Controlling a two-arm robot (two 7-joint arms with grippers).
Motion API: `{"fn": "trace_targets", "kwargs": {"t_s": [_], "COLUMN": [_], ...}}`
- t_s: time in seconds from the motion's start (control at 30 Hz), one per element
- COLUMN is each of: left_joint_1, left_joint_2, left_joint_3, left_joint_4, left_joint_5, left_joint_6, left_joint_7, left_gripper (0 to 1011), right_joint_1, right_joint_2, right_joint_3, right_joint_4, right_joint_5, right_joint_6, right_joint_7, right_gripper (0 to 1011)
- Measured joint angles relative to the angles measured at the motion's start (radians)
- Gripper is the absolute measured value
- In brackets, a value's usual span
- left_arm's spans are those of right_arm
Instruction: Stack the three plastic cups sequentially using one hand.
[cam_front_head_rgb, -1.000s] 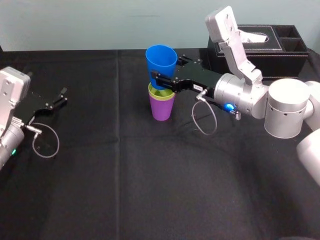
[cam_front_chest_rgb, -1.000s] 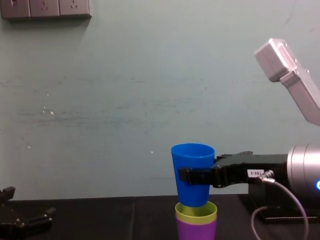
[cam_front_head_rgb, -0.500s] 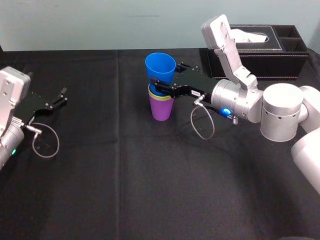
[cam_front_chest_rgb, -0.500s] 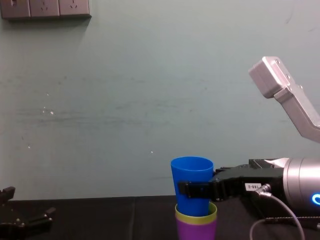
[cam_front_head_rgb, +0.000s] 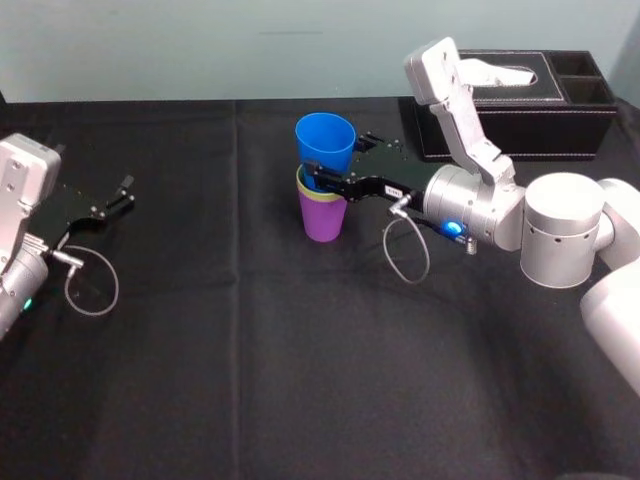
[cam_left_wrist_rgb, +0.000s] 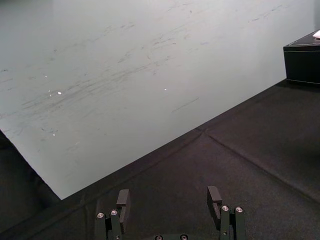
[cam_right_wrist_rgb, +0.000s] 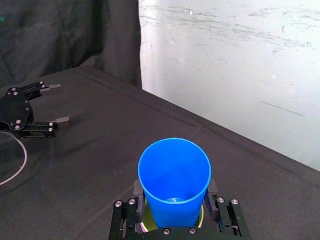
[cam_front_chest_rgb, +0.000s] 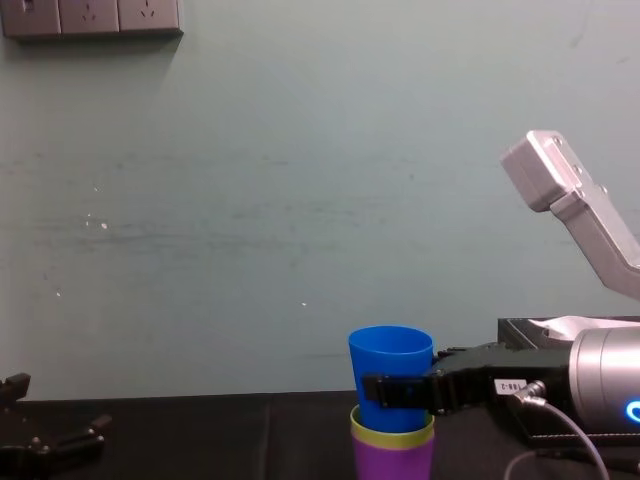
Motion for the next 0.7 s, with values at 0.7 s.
{"fn": "trace_targets", "kwargs": {"t_s": [0.7], "left_joint_1": [0.0], "left_joint_2": [0.0], "left_joint_3": [0.0], "left_joint_4": [0.0], "left_joint_5": [0.0], "left_joint_6": [0.0], "left_joint_7": [0.0], "left_gripper": [1010], "right_joint_1": [0.001], "right_joint_2": [0.002], "right_joint_3": [-0.002], "right_joint_4": [-0.003], "right_joint_5": [0.001], "right_joint_6": [0.0], "right_joint_7": [0.0], "right_gripper": [1004]}}
